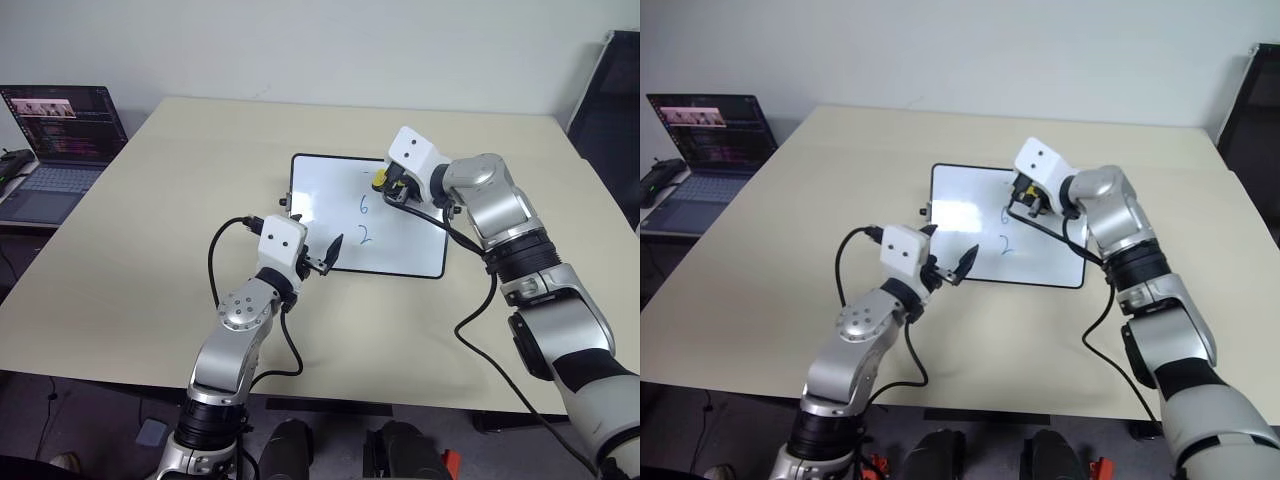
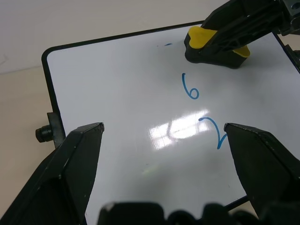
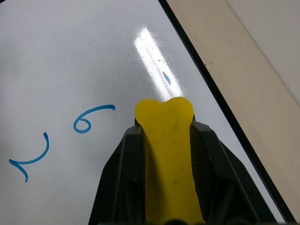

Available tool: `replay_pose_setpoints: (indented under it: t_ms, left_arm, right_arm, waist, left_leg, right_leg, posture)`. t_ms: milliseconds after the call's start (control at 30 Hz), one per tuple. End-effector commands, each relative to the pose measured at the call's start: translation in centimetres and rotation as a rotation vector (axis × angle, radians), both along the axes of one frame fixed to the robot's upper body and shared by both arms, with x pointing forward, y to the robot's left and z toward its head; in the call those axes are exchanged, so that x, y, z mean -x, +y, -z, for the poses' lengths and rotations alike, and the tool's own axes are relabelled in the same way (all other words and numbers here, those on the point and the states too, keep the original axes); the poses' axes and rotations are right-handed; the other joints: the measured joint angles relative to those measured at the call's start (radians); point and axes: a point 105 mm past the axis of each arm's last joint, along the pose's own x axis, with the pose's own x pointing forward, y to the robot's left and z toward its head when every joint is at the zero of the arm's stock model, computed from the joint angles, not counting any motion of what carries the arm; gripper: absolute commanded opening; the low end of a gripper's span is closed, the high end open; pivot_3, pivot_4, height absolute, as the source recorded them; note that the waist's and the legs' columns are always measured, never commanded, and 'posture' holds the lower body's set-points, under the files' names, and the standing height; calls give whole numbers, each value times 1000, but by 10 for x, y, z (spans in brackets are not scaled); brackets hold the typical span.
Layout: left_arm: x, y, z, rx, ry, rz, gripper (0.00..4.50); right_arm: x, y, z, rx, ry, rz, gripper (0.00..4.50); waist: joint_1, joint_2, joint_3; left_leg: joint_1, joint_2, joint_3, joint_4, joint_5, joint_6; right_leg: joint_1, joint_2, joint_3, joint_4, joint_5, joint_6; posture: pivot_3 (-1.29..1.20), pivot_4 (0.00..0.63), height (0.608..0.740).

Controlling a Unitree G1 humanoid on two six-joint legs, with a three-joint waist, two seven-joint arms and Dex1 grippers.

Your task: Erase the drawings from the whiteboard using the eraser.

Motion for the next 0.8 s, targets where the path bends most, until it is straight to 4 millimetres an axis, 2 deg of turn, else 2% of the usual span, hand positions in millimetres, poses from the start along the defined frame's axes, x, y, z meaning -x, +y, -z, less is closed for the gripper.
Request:
replay_pose_setpoints:
  t_ms: [33, 533, 800]
  left_arm:
    - [3, -1, -13, 10, -52, 4, 4500]
    - [6, 0, -11, 16, -46, -16, 4500]
    - [6, 0, -11, 14, -45, -16, 4500]
  right_arm:
    - [-1, 3, 17, 8, 73, 17, 974]
    - [-8, 36, 6, -10, 46, -48, 974]
    - [-11, 40, 2, -20, 26, -48, 974]
  waist:
    - [-3, 0, 0]
    - [-25, 0, 0]
    - [-32, 0, 0]
  left_leg:
    - [0, 0, 0, 0, 0, 0]
    - [7, 2, 7, -3, 0, 0]
    - [8, 2, 9, -3, 0, 0]
  right_leg:
    - [0, 0, 0, 0, 0, 0]
    - [1, 1, 3, 2, 0, 0]
    - [1, 1, 4, 3, 0, 0]
  posture:
    - [0, 150, 740]
    - [0, 150, 740]
    - [0, 150, 740]
